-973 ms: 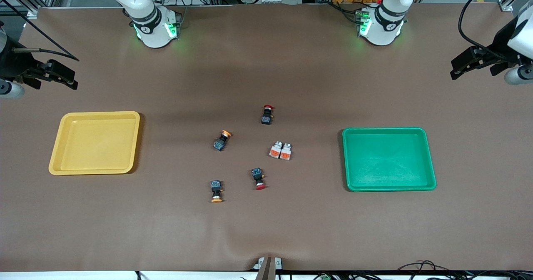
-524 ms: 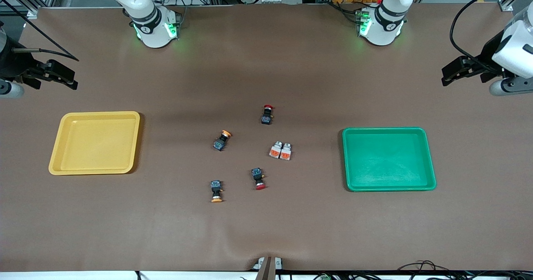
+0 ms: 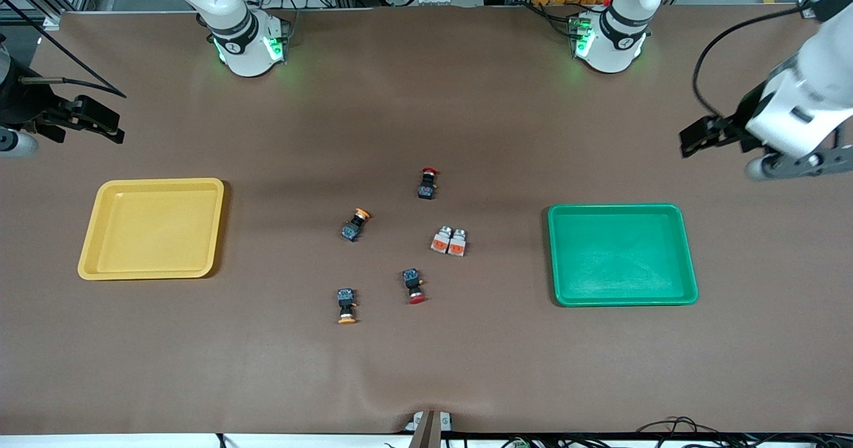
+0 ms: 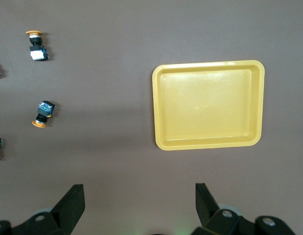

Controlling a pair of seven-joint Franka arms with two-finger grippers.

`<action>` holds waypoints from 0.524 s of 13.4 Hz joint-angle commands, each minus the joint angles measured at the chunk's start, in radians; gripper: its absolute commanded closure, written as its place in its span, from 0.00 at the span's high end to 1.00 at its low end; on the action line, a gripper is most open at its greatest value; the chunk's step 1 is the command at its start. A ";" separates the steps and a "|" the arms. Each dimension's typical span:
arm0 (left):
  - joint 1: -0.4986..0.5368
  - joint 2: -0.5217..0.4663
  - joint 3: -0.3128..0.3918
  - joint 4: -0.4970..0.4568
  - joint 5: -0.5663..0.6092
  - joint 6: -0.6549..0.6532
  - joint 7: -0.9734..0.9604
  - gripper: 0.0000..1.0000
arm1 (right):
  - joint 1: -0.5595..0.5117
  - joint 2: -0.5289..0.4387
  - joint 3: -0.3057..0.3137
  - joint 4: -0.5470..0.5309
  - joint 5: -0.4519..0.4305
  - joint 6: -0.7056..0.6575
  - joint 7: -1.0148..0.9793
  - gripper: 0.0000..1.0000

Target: Place green and yellow buttons in trays

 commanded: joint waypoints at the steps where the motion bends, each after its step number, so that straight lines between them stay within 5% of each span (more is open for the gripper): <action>1: -0.004 0.068 -0.065 0.013 0.000 0.038 -0.170 1.00 | -0.016 -0.005 0.008 0.006 0.017 -0.007 0.010 1.00; 7: -0.099 0.244 -0.134 -0.068 0.000 0.261 -0.576 1.00 | -0.016 -0.005 0.007 0.004 0.019 -0.008 0.010 1.00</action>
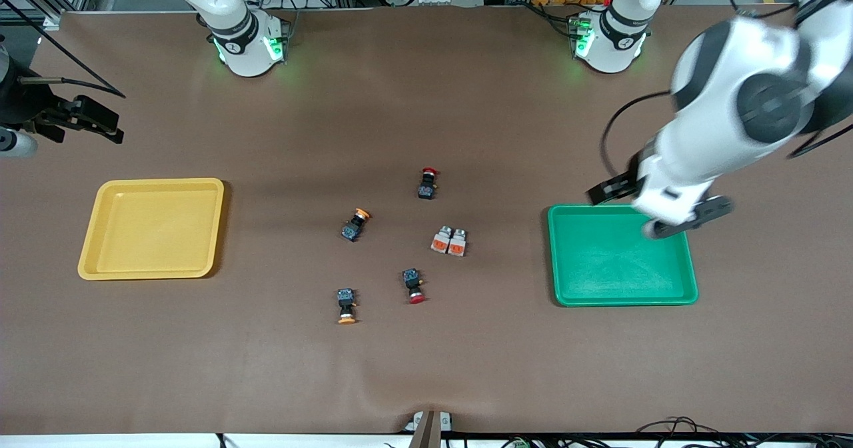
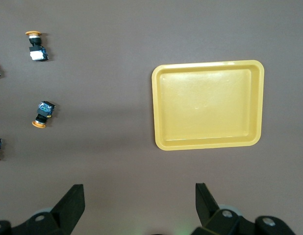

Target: Place green and yellow buttons in trays

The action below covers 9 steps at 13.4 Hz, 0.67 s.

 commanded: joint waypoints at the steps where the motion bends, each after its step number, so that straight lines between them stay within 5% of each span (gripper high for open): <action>1: -0.074 0.060 -0.001 -0.068 -0.001 0.146 -0.204 1.00 | -0.015 -0.005 0.007 0.005 0.017 -0.008 0.010 1.00; 3: -0.153 0.101 0.001 -0.143 0.008 0.341 -0.484 1.00 | -0.022 -0.005 0.007 0.004 0.017 -0.008 0.010 1.00; 9: -0.257 0.264 0.002 -0.133 0.091 0.527 -0.836 1.00 | -0.022 -0.003 0.007 0.005 0.019 -0.007 0.010 1.00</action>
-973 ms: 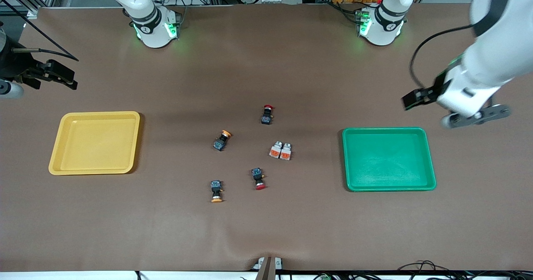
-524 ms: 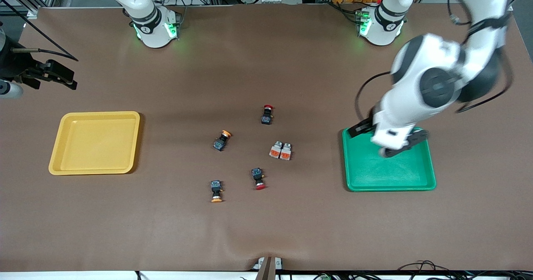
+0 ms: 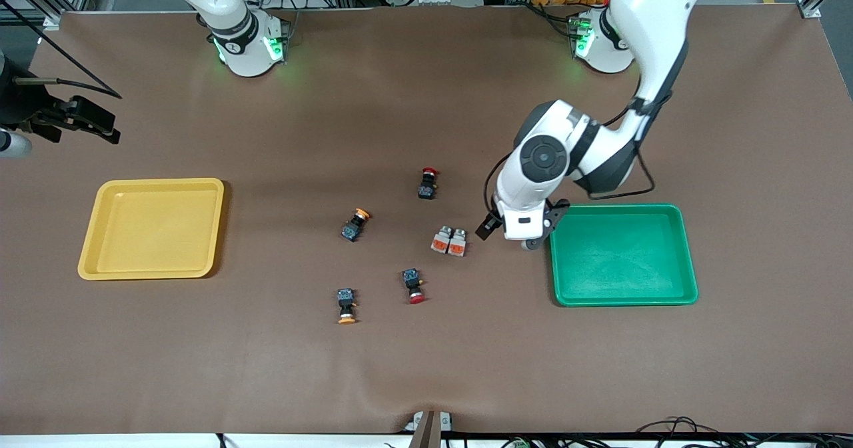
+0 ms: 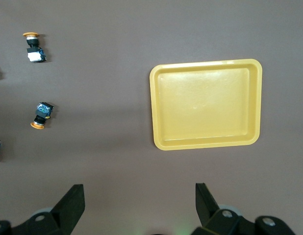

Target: Place green and yellow buttons in trays

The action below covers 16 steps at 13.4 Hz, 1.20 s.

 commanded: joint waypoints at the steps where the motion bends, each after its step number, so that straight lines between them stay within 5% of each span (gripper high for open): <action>1: -0.037 0.051 0.008 0.016 0.034 0.079 -0.172 1.00 | -0.012 -0.005 0.007 0.004 0.019 -0.008 0.010 1.00; 7: -0.102 0.172 0.034 0.026 0.094 0.269 -0.504 1.00 | -0.014 -0.003 0.008 0.006 0.019 -0.006 0.010 1.00; 16: -0.178 0.233 0.105 0.027 0.094 0.400 -0.538 1.00 | -0.009 0.009 0.008 0.009 0.017 0.000 0.002 1.00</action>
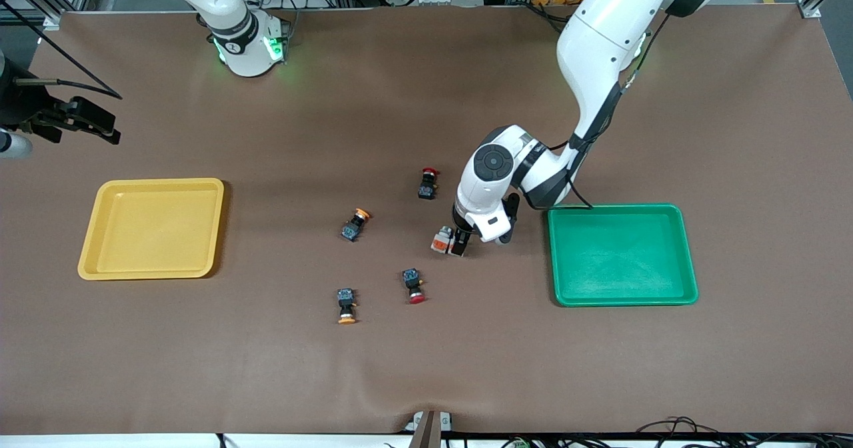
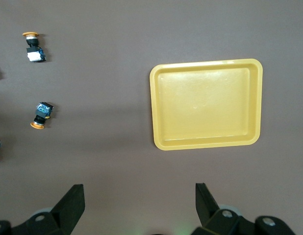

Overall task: Place green and yellow buttons in trays
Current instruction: 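Grasp the green button with the left gripper while the right gripper reaches out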

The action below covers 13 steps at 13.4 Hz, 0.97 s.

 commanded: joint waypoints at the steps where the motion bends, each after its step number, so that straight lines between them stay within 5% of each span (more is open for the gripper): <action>1: -0.014 0.033 0.014 0.021 0.022 0.041 -0.031 1.00 | -0.009 0.013 0.008 0.009 0.017 0.006 -0.006 1.00; 7: -0.014 0.047 0.020 0.034 0.022 0.077 -0.027 1.00 | -0.001 0.179 0.014 0.022 0.020 0.048 -0.012 1.00; 13: -0.013 0.089 0.022 0.084 0.022 0.077 -0.024 1.00 | 0.095 0.204 0.015 0.059 0.021 0.124 0.004 1.00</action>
